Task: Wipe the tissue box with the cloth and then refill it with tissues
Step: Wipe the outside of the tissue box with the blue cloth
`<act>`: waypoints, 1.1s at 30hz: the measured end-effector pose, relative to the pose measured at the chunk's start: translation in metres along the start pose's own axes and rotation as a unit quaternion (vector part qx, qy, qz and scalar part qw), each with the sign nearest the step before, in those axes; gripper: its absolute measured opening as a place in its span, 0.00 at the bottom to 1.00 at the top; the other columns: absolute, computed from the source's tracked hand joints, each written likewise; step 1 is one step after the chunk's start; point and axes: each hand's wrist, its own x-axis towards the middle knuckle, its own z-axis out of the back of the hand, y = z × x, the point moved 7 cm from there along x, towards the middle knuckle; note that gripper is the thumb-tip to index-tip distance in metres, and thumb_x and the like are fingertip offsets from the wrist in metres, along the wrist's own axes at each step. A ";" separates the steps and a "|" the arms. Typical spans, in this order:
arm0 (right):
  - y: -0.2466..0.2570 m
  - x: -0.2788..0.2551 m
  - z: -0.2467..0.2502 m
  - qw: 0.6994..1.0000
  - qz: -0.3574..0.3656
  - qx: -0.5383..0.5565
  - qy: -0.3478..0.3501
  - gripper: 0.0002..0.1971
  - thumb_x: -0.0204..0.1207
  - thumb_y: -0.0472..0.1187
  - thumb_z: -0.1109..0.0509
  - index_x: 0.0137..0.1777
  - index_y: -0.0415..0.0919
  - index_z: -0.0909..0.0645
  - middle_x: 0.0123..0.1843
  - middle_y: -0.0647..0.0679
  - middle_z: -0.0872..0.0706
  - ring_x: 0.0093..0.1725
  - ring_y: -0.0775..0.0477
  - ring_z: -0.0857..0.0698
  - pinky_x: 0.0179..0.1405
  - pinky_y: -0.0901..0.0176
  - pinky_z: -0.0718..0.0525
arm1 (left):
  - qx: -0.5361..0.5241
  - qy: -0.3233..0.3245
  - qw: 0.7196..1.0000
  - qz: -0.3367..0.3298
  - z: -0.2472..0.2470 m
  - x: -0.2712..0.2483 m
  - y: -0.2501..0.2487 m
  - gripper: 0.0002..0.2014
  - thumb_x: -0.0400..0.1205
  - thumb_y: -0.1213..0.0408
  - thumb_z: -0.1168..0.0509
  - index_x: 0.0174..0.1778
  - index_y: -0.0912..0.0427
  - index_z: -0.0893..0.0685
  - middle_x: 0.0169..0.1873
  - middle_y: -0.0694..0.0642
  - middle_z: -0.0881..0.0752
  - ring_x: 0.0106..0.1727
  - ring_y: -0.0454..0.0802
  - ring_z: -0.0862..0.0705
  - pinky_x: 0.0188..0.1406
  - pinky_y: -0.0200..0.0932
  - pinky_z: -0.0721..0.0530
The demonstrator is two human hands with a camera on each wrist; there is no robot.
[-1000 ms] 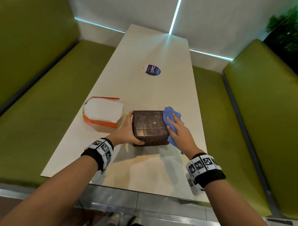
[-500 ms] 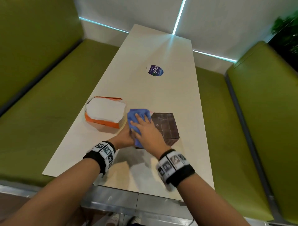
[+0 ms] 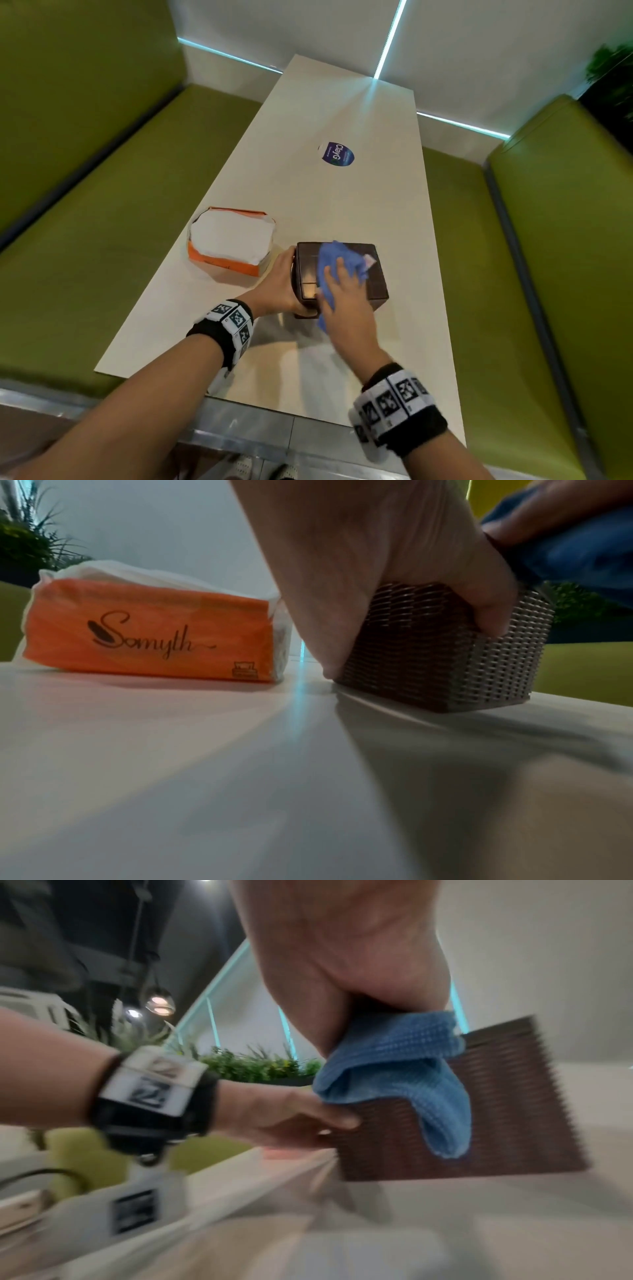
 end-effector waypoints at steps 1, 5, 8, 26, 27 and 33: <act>0.014 0.000 -0.005 0.998 0.003 0.052 0.020 0.26 0.83 0.43 0.36 0.80 0.37 0.33 0.85 0.41 0.40 0.85 0.40 0.41 0.84 0.39 0.48 | 0.009 0.005 1.000 0.007 0.000 0.000 0.000 0.57 0.54 0.52 0.18 0.77 0.60 0.39 0.71 0.53 0.31 0.71 0.46 0.28 0.72 0.38 0.30; 0.015 0.038 -0.031 0.988 0.056 -0.032 0.140 0.28 0.85 0.49 0.48 0.85 0.45 0.42 0.88 0.45 0.53 0.87 0.42 0.55 0.85 0.37 0.57 | 0.031 0.012 0.999 0.021 -0.002 0.002 0.003 0.49 0.61 0.48 0.22 0.74 0.66 0.35 0.68 0.61 0.28 0.69 0.54 0.26 0.73 0.49 0.28; -0.040 0.060 -0.024 0.978 0.015 -0.126 0.164 0.31 0.84 0.50 0.41 0.85 0.45 0.45 0.88 0.45 0.55 0.87 0.42 0.56 0.83 0.36 0.56 | 0.023 -0.004 0.999 0.049 0.000 0.004 0.011 0.64 0.47 0.52 0.13 0.77 0.56 0.39 0.71 0.54 0.30 0.73 0.51 0.28 0.76 0.53 0.28; -0.062 0.063 -0.018 0.975 -0.031 -0.178 0.127 0.29 0.85 0.52 0.45 0.84 0.41 0.42 0.88 0.42 0.52 0.86 0.37 0.54 0.83 0.37 0.48 | 0.014 -0.005 0.999 0.049 0.000 0.006 0.005 0.63 0.45 0.50 0.17 0.77 0.55 0.41 0.71 0.54 0.31 0.73 0.50 0.30 0.76 0.52 0.29; -0.077 0.055 -0.013 0.975 -0.058 -0.179 0.120 0.31 0.85 0.53 0.46 0.84 0.41 0.44 0.88 0.41 0.54 0.86 0.37 0.55 0.83 0.37 0.49 | 0.007 -0.001 0.999 0.045 -0.001 0.006 0.004 0.63 0.46 0.52 0.17 0.77 0.54 0.41 0.71 0.54 0.31 0.73 0.49 0.31 0.76 0.53 0.30; 0.002 -0.007 -0.012 0.991 -0.088 0.080 0.061 0.32 0.84 0.55 0.53 0.85 0.41 0.42 0.88 0.42 0.50 0.86 0.38 0.51 0.85 0.38 0.52 | 0.002 -0.010 0.999 0.043 -0.004 0.007 0.011 0.67 0.49 0.44 0.23 0.83 0.61 0.48 0.77 0.52 0.39 0.80 0.48 0.40 0.82 0.46 0.41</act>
